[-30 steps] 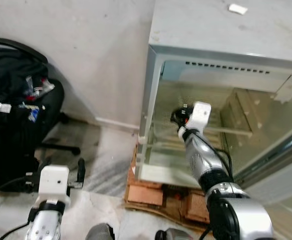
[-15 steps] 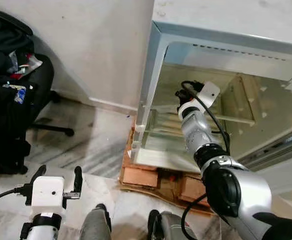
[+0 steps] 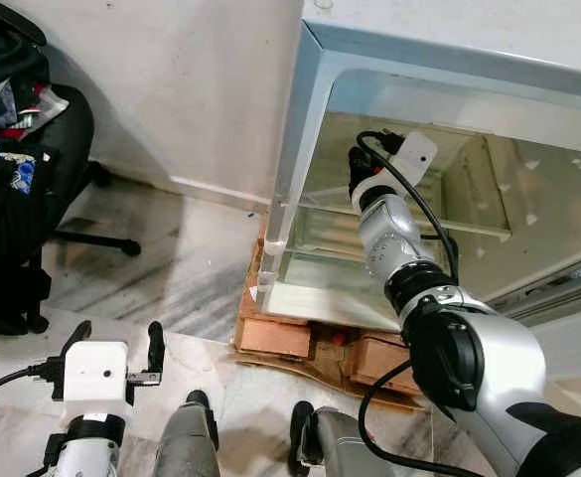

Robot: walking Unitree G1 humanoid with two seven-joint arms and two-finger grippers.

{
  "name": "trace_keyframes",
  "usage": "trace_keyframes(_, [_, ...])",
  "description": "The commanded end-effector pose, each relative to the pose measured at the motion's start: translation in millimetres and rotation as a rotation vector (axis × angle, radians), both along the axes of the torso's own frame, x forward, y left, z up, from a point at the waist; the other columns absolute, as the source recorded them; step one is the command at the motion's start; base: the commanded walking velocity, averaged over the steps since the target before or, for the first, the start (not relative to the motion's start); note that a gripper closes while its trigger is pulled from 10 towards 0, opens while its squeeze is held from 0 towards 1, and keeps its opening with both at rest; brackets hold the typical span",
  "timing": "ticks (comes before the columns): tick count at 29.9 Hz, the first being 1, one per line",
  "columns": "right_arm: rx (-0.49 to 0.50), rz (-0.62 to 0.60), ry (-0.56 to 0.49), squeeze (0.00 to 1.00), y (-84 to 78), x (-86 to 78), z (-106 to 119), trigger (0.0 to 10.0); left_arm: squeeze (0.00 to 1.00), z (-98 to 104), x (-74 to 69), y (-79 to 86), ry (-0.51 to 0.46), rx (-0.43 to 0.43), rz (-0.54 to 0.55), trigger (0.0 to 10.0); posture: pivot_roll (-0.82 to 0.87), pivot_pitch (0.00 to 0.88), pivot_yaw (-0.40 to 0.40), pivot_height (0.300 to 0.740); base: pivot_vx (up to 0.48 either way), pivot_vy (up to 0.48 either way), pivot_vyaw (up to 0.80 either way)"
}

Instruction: Restocking fridge

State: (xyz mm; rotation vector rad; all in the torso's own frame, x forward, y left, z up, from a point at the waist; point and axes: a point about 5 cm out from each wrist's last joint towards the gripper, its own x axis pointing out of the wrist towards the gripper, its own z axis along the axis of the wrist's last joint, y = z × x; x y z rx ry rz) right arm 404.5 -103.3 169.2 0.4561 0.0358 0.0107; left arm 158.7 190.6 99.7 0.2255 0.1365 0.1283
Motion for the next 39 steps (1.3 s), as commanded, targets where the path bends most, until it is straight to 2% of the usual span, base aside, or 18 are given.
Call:
trace_keyframes(1, [-0.028,-0.012,0.018,1.0,-6.6,-1.6,-7,10.0,0.0,-7,-4.4,-0.2,0.044,0.0,0.01,10.0,0.25,0.29,-0.122,0.74,0.0,0.0,0.0])
trace_keyframes(6, [-0.081,-0.034,-0.005,1.0,-16.4,-0.1,-3,10.0,0.0,-8,-0.7,0.6,0.042,-0.001,0.011,10.0,0.24,0.278,-0.119,0.74,0.0,0.0,0.0])
trace_keyframes(8, [-0.14,-0.039,-0.015,1.0,-20.3,-0.1,-2,10.0,0.0,-10,1.0,1.1,0.042,-0.001,0.009,10.0,0.24,0.264,-0.12,0.74,0.0,0.0,0.0])
trace_keyframes(13, [-0.212,-0.052,-0.03,1.0,-28.1,-0.6,-2,10.0,0.0,-12,7.3,2.0,0.033,-0.002,0.009,10.0,0.22,0.234,-0.127,0.74,0.0,0.0,0.0])
trace_keyframes(15, [-0.248,-0.053,-0.04,1.0,-33.9,-0.5,-1,10.0,0.0,-14,15.6,1.3,0.018,-0.001,0.003,10.0,0.22,0.215,-0.126,0.74,0.0,0.0,0.0])
trace_keyframes(20, [-0.245,-0.043,-0.053,1.0,-36.3,-0.9,-1,10.0,0.0,-13,23.2,0.4,0.001,0.012,-0.013,10.0,0.21,0.186,-0.118,0.74,0.0,0.0,0.0])
trace_keyframes(27, [-0.321,0.024,-0.101,1.0,-41.8,-12.2,-20,10.0,0.0,-13,42.7,-0.3,-0.029,0.025,-0.028,10.0,0.18,0.116,-0.09,0.74,0.0,0.0,0.0])
trace_keyframes(28, [-0.338,0.034,-0.113,0.05,-43.1,-15.1,-24,10.0,0.0,-14,47.5,-0.7,-0.031,0.018,-0.03,10.0,0.17,0.1,-0.083,0.74,0.0,0.0,0.0])
trace_keyframes(30, [-0.348,0.042,-0.125,0.05,-44.3,-17.6,-26,10.0,0.0,-15,51.0,-1.4,-0.036,0.018,-0.036,10.0,0.16,0.095,-0.08,0.74,0.0,0.0,0.0])
trace_keyframes(31, [-0.365,0.045,-0.138,0.0,-45.6,-20.8,-30,10.0,0.0,-15,55.0,-2.4,-0.04,0.016,-0.043,10.0,0.15,0.077,-0.071,0.74,0.0,0.0,0.0])
trace_keyframes(34, [-0.378,0.05,-0.194,0.0,-49.2,-32.6,-39,10.0,0.0,-16,64.3,-6.6,-0.052,0.009,-0.068,10.0,0.13,0.045,-0.057,0.74,0.0,0.0,0.0])
trace_keyframes(39, [-0.384,0.062,-0.216,0.0,-49.4,-42.8,-47,10.0,0.0,-18,70.0,-7.3,-0.052,0.01,-0.079,10.0,0.12,0.029,-0.047,0.74,-0.157,0.0,0.0])
